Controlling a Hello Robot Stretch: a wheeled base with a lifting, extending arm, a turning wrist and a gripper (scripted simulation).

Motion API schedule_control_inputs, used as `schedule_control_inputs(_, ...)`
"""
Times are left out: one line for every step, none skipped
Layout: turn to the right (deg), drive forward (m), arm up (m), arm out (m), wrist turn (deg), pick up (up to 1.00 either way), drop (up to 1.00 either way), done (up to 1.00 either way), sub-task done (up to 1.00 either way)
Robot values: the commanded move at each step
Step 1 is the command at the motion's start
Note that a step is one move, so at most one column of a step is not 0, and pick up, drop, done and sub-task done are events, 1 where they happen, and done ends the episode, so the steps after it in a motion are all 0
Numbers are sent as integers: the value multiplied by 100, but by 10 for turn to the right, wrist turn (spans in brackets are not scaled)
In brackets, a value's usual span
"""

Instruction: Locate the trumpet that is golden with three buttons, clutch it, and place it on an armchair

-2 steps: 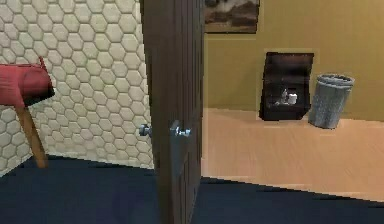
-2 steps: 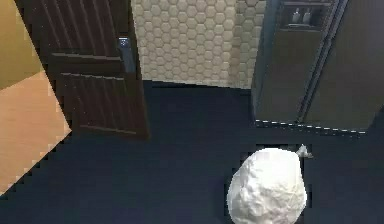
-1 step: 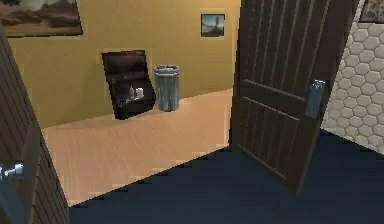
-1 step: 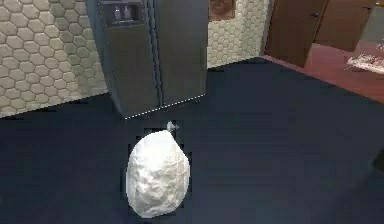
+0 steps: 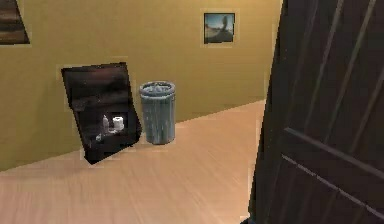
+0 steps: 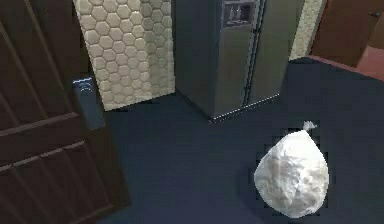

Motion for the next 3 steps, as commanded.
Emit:
schedule_control_inputs(0,100,0,0,0,0,0,0,0)
schedule_control_inputs(0,65,0,0,0,0,0,0,0)
schedule_control_inputs(450,0,0,0,0,0,0,0,0)
